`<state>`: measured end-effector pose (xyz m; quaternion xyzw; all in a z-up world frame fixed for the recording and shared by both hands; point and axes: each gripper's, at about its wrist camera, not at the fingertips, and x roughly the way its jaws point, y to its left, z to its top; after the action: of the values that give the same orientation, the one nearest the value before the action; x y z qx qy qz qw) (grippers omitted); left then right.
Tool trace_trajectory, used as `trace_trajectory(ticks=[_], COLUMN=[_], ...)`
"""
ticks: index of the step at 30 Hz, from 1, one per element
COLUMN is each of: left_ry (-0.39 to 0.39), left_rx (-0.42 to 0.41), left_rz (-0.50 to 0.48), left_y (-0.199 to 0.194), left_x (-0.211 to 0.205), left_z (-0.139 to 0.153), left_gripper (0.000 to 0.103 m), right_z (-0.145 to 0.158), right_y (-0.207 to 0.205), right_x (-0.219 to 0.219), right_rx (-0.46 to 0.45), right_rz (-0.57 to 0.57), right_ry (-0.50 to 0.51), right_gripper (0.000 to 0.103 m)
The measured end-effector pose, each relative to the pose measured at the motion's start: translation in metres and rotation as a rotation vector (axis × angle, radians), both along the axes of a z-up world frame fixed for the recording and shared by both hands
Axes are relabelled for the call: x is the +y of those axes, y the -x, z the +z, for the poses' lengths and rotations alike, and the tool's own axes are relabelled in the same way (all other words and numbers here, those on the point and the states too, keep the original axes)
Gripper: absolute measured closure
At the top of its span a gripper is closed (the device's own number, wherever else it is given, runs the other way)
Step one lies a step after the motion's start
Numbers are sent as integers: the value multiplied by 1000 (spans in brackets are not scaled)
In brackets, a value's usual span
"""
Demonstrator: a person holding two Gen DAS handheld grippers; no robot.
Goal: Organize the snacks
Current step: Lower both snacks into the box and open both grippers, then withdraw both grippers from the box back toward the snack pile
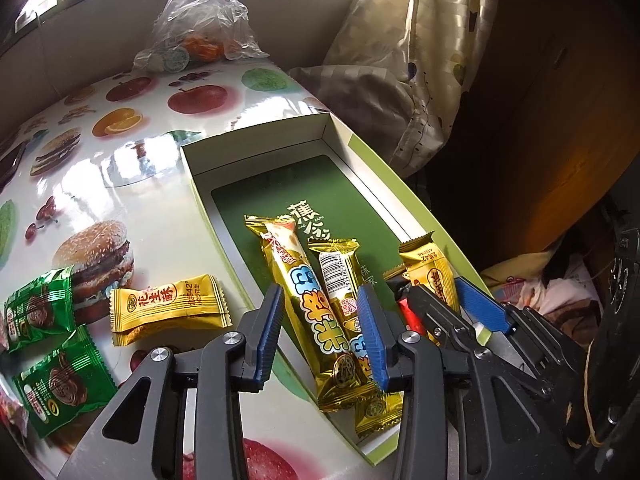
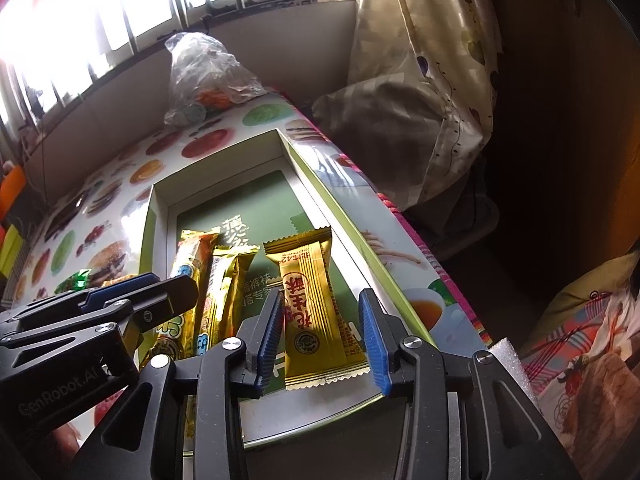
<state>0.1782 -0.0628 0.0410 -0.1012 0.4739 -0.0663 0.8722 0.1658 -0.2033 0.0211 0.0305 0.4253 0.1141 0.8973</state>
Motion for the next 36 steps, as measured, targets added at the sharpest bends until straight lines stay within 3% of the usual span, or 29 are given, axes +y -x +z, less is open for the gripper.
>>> trace_trajectory(ticks=[25, 36], left_ry=[-19, -73], left_rx=[-79, -130], left_rz=[31, 49], left_y=[38, 62], left_x=[13, 21], left_z=[28, 38], left_gripper=[64, 64], right_z=[23, 32], right_y=[25, 38], right_x=[10, 15], right_rx=[-67, -93], right_rz=[4, 13], right_ry=[7, 3], right_gripper=[55, 55])
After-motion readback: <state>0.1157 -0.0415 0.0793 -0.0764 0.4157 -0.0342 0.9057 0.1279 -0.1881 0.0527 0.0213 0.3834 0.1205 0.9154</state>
